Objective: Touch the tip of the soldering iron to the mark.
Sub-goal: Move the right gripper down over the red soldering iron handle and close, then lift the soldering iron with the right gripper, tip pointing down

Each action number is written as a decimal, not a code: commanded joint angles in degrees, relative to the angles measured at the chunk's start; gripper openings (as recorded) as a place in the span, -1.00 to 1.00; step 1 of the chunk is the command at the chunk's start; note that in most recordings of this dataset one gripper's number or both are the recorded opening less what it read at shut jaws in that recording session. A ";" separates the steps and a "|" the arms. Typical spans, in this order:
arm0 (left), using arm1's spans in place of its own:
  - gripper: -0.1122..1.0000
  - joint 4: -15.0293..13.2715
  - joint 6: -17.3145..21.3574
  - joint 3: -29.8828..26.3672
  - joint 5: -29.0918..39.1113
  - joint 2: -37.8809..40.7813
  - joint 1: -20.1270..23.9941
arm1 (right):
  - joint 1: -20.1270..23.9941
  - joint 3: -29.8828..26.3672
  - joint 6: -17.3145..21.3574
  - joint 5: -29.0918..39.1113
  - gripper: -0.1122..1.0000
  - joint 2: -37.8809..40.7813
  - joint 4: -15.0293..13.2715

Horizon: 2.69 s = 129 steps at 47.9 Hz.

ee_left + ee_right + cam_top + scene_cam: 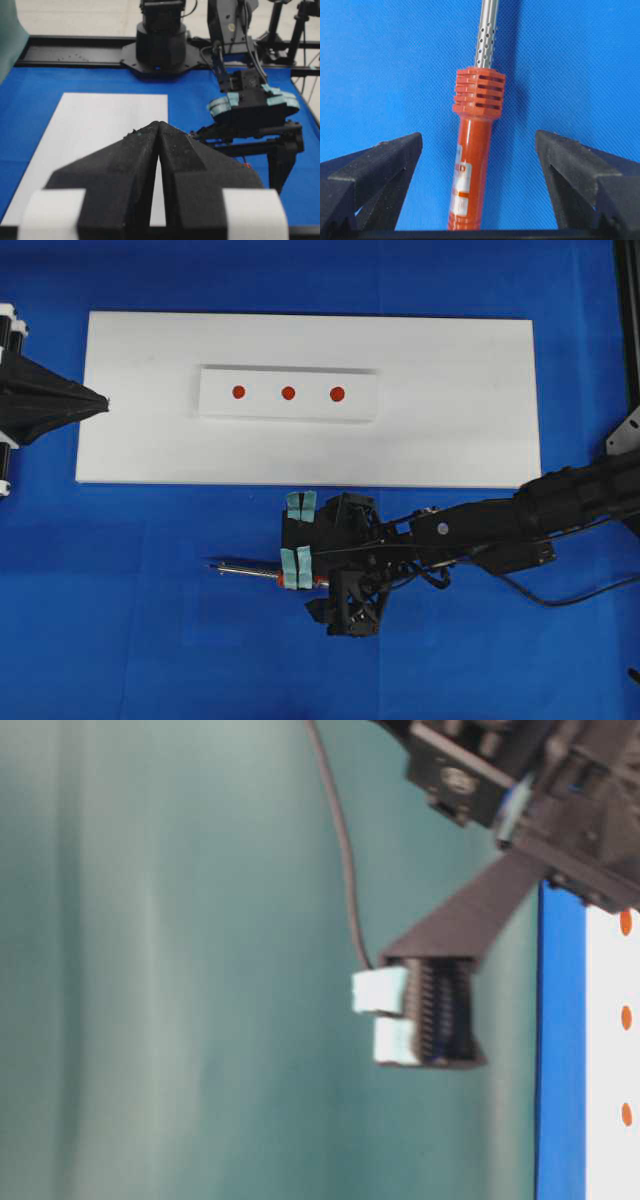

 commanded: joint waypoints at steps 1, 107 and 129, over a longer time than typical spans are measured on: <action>-0.80 0.18 0.00 -0.44 -0.18 0.18 -0.18 | 0.26 -1.14 0.18 -1.49 0.74 -0.35 -0.09; -0.80 0.18 -0.18 0.18 0.26 -1.14 -0.18 | -5.62 -8.79 -4.39 36.04 -0.68 -20.74 -13.97; -0.80 0.18 -0.18 0.26 0.26 -1.05 -0.18 | -20.04 -8.44 -21.27 35.95 -0.68 -21.71 -11.87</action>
